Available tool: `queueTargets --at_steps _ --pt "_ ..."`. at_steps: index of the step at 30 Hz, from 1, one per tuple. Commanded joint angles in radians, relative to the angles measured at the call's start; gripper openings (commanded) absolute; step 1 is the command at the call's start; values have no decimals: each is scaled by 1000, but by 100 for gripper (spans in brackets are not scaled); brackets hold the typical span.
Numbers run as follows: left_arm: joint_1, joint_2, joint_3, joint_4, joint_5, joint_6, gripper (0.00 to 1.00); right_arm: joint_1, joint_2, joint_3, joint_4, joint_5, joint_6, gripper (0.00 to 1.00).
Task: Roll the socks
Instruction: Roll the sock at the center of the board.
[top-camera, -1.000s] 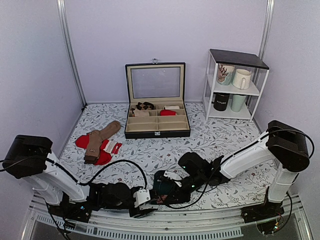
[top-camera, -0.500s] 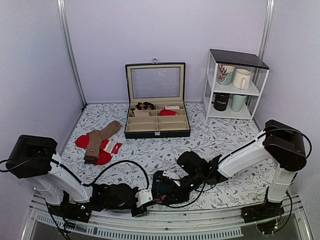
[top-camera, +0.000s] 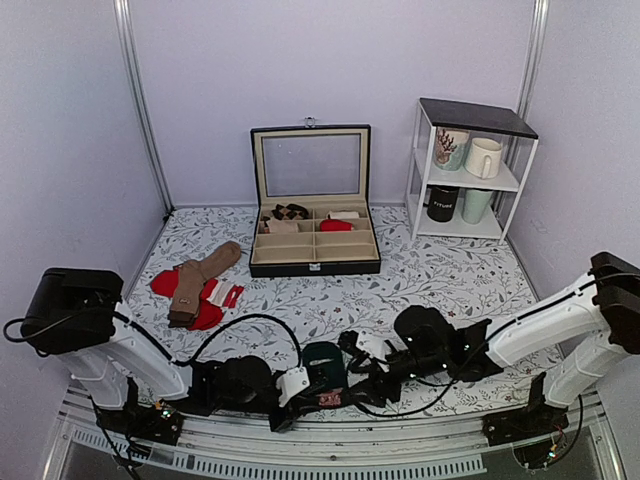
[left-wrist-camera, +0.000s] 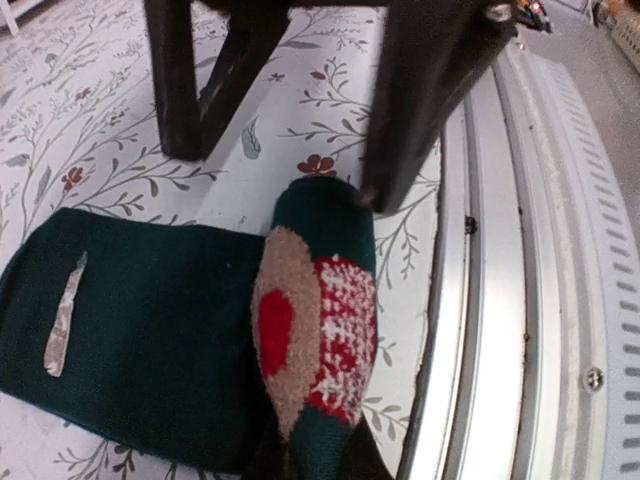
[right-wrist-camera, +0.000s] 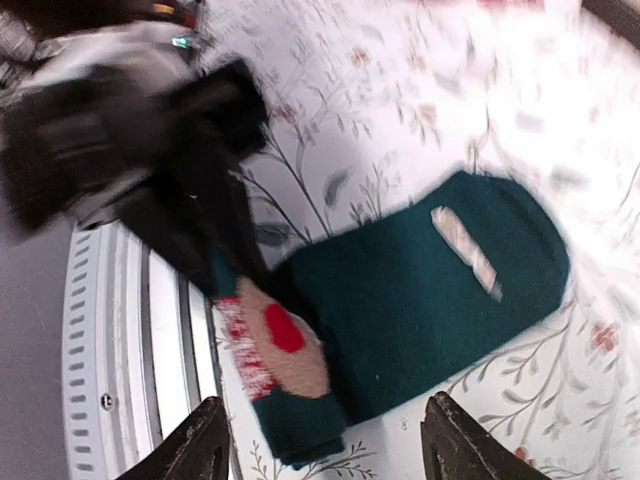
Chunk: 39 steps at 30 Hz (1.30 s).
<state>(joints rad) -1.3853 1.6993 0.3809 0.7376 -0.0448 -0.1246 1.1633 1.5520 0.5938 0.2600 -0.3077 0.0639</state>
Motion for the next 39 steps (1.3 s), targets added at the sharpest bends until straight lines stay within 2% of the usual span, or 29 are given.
queueTargets --at_steps 1,6,18,20,27,29,34,35,36,39 --pt "46 66 -18 -104 145 -99 0 89 -100 -119 295 173 -272 67" --pt "75 92 -28 -107 213 -150 0 148 -44 -115 305 209 -362 68" --pt "102 124 -40 -86 265 -174 0 173 80 -92 271 255 -369 63" --pt "104 131 -38 -83 271 -174 0 173 94 -83 265 261 -369 59" --pt "110 144 -38 -74 283 -180 0 173 131 -51 207 259 -339 33" --pt "111 144 -39 -76 278 -189 0 173 131 -45 185 245 -325 31" --pt "99 14 -81 -76 148 -157 45 167 130 -17 67 183 -247 25" --pt "90 -33 -87 -87 107 -142 62 158 129 -13 50 150 -224 25" --pt "76 -81 -90 -101 66 -120 70 144 133 -7 23 104 -191 25" --pt "2 -215 -101 -123 -75 -28 76 92 162 17 -36 7 -114 24"
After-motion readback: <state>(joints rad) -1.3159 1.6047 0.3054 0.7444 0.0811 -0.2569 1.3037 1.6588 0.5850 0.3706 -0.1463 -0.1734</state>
